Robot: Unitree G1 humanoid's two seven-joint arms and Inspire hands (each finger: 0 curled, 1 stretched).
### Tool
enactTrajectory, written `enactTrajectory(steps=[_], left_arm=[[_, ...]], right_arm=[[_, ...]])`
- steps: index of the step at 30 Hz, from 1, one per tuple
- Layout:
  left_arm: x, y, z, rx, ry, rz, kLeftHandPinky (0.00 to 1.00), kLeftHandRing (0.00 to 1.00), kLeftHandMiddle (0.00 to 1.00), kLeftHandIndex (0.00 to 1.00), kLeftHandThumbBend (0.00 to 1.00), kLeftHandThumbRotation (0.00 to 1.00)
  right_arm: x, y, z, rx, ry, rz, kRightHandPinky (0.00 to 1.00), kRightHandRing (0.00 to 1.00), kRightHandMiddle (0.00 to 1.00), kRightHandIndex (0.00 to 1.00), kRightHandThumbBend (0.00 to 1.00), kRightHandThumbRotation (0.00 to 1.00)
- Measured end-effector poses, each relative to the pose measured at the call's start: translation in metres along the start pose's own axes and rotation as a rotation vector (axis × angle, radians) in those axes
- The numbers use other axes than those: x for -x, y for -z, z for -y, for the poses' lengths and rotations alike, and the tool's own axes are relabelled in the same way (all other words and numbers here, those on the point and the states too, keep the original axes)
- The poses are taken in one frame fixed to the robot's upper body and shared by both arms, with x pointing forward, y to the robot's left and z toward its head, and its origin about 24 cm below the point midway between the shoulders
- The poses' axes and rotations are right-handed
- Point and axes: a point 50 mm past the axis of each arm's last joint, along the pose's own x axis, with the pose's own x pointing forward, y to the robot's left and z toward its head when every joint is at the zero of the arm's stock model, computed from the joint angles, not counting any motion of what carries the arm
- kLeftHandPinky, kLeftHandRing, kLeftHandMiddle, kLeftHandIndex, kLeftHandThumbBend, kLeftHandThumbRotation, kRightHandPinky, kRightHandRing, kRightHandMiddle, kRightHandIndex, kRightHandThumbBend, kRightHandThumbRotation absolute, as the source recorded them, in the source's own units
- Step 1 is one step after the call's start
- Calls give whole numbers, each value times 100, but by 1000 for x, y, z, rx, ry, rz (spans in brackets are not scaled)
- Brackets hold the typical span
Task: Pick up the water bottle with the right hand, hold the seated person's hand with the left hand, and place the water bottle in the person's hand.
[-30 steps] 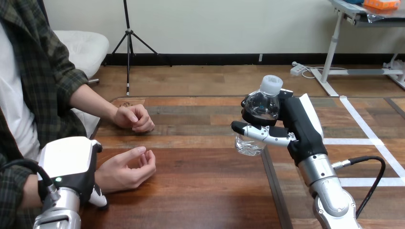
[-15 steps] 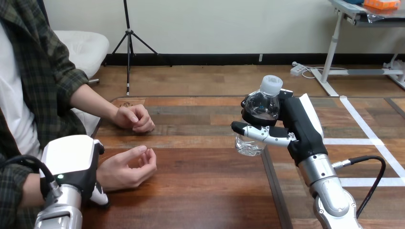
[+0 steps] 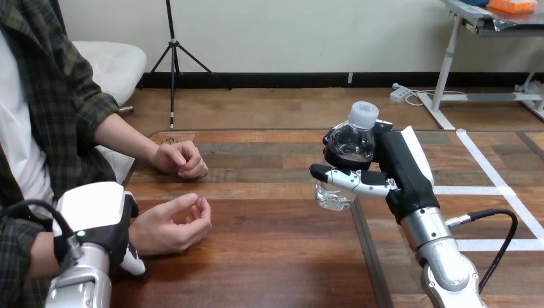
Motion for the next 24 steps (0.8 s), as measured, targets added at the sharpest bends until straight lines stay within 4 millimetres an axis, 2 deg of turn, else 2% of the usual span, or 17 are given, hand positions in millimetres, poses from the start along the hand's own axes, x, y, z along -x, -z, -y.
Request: enactTrajectory(steps=[7, 16, 24], left_arm=[[-1, -1, -3, 3, 61, 14, 58, 66, 70, 70, 81, 0], [-2, 1, -7, 5, 151, 31, 49, 56, 62, 69, 80, 0], [-3, 1, -8, 1, 202, 45, 49, 55, 61, 69, 80, 0]], right_arm=[[0, 0, 0, -1, 0, 0, 36, 40, 47, 47, 68, 0], [0, 0, 0, -3, 1, -1, 37, 41, 47, 47, 68, 0], [0, 1, 1, -6, 4, -12, 38, 43, 48, 47, 68, 0]])
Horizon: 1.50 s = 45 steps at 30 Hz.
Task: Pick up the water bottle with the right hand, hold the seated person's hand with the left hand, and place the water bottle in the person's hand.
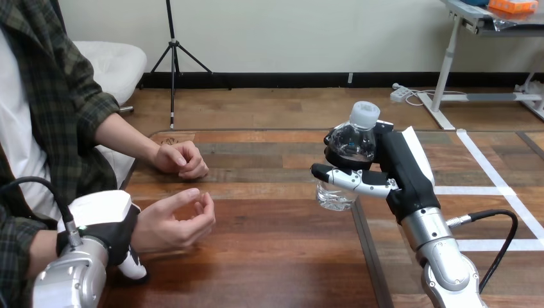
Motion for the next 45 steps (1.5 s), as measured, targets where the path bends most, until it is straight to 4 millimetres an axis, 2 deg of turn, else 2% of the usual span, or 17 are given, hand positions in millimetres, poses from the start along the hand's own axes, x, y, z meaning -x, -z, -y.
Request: enactTrajectory(steps=[13, 16, 22, 34, 45], left_arm=[[0, -2, 1, -8, 17, 28, 43, 50, 56, 57, 80, 0], [0, -2, 1, -10, 5, 32, 45, 51, 57, 56, 80, 0], [1, -3, 2, -25, -15, 46, 44, 50, 56, 55, 80, 0], [4, -2, 15, 17, -116, 125, 37, 43, 49, 53, 82, 0], [7, -5, 30, 96, -257, 194, 40, 45, 48, 51, 82, 0]], right_arm=[[0, 1, 1, 1, 2, -8, 38, 42, 48, 47, 68, 0], [0, 1, 1, 2, 2, -8, 37, 42, 48, 47, 69, 0], [0, 1, 1, 1, 2, -13, 37, 42, 47, 47, 69, 0], [0, 2, 1, 2, 5, -16, 36, 41, 48, 48, 69, 0], [0, 2, 2, 3, 10, -19, 36, 41, 47, 48, 70, 0]])
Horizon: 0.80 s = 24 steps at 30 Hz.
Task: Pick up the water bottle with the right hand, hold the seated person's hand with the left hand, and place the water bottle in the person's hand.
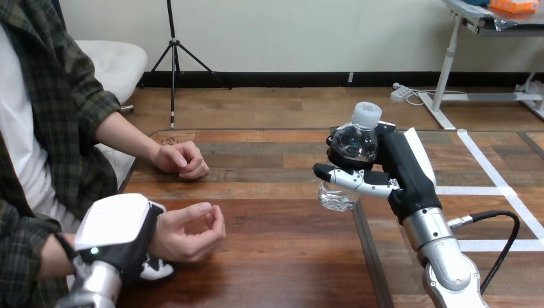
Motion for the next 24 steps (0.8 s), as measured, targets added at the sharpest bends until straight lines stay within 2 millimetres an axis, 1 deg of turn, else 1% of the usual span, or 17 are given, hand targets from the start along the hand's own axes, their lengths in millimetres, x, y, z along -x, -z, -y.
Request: enactTrajectory(steps=[11, 18, 21, 24], left_arm=[[8, -10, 15, 113, -196, 66, 38, 42, 46, 49, 79, 0], [9, -15, 19, 161, -274, 95, 37, 41, 45, 49, 79, 0], [10, -15, 19, 173, -301, 105, 38, 41, 44, 48, 77, 0], [10, -16, 20, 181, -325, 115, 37, 40, 44, 48, 77, 0]], right_arm=[[0, 0, 1, 4, 3, -3, 37, 42, 48, 49, 69, 0], [0, 0, 2, 4, 4, -5, 37, 42, 48, 49, 69, 0], [0, 1, 2, 5, 4, -5, 37, 41, 47, 49, 69, 0], [0, 1, 2, 6, 5, -6, 37, 42, 47, 49, 69, 0]])
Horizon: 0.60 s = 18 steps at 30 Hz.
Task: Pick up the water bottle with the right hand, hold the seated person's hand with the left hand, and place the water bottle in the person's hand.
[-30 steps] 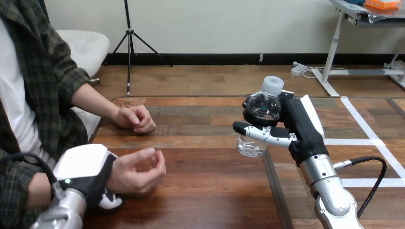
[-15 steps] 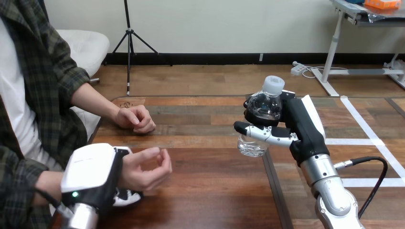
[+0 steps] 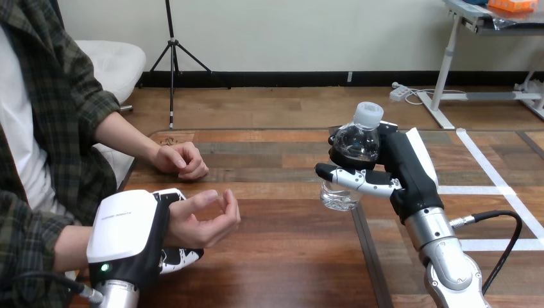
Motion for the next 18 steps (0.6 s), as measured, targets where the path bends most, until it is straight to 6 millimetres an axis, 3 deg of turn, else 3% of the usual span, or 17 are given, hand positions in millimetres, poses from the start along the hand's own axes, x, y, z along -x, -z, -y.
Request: enactTrajectory(steps=[18], left_arm=[[3, 0, 4, 25, -53, 7, 36, 40, 43, 48, 75, 0]], right_arm=[[0, 0, 0, 1, 1, 0, 37, 42, 47, 49, 69, 0]])
